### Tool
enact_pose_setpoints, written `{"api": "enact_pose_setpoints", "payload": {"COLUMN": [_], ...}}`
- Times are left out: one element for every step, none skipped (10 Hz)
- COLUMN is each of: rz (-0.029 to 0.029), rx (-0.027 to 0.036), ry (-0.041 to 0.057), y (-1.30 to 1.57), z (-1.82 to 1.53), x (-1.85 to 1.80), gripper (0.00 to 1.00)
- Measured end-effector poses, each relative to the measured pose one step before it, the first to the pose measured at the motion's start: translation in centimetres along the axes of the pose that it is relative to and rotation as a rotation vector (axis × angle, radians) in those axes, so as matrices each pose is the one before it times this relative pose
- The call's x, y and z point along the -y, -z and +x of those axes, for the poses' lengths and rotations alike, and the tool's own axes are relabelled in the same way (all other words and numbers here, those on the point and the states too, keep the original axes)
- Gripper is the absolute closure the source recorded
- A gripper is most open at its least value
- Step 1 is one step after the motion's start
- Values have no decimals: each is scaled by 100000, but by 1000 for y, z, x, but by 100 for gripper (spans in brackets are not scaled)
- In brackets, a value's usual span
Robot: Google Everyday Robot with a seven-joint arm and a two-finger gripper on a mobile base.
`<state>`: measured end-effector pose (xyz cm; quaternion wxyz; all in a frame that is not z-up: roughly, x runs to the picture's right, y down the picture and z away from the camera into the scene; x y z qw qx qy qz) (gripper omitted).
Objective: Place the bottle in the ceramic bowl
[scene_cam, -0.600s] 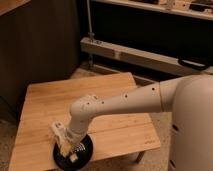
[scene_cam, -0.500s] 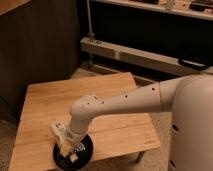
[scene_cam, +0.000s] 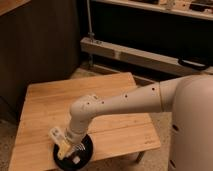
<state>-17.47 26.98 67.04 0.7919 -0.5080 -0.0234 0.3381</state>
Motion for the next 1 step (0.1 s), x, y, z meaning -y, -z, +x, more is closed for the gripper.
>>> {"api": "enact_pose_setpoints", "payload": {"rz": [-3], "rx": [6], "ry": [12], "y": [2], "z": [-2], "x": [-2], "gripper": [20]}}
